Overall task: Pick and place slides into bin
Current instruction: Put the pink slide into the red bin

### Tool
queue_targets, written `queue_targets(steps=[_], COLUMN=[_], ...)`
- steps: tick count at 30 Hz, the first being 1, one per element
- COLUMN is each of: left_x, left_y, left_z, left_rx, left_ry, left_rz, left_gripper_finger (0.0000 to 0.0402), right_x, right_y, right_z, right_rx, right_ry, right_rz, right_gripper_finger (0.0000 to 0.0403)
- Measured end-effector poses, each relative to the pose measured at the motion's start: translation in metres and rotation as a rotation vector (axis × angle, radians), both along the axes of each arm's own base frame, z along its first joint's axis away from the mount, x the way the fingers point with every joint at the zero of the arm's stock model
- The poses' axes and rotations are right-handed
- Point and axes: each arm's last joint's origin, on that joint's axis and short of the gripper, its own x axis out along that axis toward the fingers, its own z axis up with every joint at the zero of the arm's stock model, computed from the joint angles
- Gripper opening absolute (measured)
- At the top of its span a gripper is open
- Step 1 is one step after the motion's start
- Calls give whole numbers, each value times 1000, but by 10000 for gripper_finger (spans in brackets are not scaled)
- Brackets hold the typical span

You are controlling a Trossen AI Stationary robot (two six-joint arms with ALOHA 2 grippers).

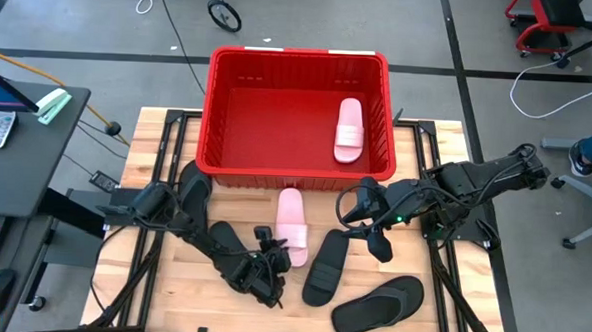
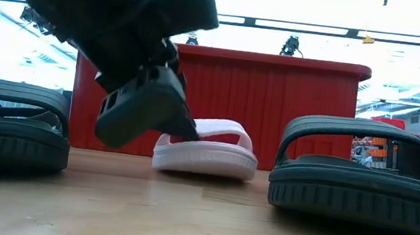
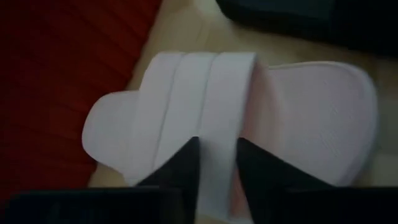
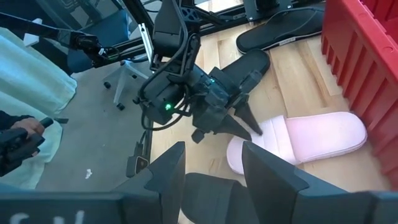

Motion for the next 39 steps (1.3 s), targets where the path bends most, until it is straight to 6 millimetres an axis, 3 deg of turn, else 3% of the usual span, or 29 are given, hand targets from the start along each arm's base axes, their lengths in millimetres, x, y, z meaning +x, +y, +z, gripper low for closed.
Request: queue_targets(steps=[4,9,12,16,20,27,33,36,39], left_x=[0,3,9,13,9,-24,-59,-61,-51], left_y=[-5,-6,-12,-26,-45,-54,-14,12,44], left_z=[6,19,39,82,141,258,317,340,360], left_rx=[3,16,29,18,-34,-107,-99,12,121], left_ry=[6,45,61,93,94,-37,-279,-335,-337], left_rz=[-5,8,5,-25,-77,-146,-105,-45,7], left_gripper_finger=[15,6,4,2,2,1,0,0,0], right_x=[0,0,0,0,-1,-8,-27,-37,-44], right_y=[0,0,0,0,1,14,46,60,68], right_z=[0,0,0,0,-1,0,4,4,5], right_rx=[-13,-16,-16,-16,-17,119,308,283,228], right_ry=[-4,-4,-4,-4,4,43,91,70,16], right_rz=[9,12,12,12,13,-42,-44,-45,-93], right_gripper_finger=[165,165,165,165,164,158,149,149,149])
